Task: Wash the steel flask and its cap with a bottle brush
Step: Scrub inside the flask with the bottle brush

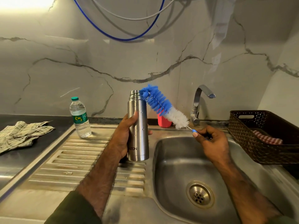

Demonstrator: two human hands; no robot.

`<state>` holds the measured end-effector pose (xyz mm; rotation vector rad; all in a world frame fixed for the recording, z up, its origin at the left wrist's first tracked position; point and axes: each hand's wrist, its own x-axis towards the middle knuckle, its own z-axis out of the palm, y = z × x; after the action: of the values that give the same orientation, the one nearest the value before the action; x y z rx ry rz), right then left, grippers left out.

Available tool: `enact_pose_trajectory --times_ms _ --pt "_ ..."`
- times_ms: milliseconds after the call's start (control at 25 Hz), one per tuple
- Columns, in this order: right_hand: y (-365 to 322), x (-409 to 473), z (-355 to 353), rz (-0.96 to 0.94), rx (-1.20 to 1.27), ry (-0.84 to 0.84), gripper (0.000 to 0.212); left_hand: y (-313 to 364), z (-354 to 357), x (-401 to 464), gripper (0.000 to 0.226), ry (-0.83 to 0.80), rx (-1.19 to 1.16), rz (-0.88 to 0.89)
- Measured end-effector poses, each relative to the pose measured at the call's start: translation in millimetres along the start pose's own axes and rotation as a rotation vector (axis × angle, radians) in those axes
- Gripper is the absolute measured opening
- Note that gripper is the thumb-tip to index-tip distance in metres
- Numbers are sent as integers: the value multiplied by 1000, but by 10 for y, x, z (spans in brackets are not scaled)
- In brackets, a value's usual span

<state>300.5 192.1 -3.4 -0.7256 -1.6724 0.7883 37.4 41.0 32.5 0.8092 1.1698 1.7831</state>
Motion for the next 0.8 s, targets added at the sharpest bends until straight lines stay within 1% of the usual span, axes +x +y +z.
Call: enact_pose_trajectory --times_ms 80,160,240,320,360,520,560,640,720,800 --pt "-62 -6 36 -2 8 -10 14 -19 25 -23 85 6 40 -32" --pt "-129 -27 129 0 29 -28 17 -57 104 -42 92 -2 59 -65" --pt "-86 -25 126 13 49 -43 19 -42 125 -44 104 4 34 -42" --pt "17 7 28 33 39 -62 17 11 50 -20 108 20 12 16" --pt "42 14 -5 40 33 -63 15 32 15 -12 105 21 4 34" --pt "-53 3 130 1 61 -78 11 -25 80 -29 76 -40 -5 28" --pt "-39 5 144 8 62 -77 10 -32 79 -24 76 -50 -13 26" --pt "70 39 47 34 57 -64 9 0 20 -7 86 -59 -50 4" --pt "144 50 -47 75 29 -47 9 24 -51 2 91 -36 -51 -37" --pt "75 46 -4 54 32 -51 9 1 5 -28 94 -48 -18 -68"
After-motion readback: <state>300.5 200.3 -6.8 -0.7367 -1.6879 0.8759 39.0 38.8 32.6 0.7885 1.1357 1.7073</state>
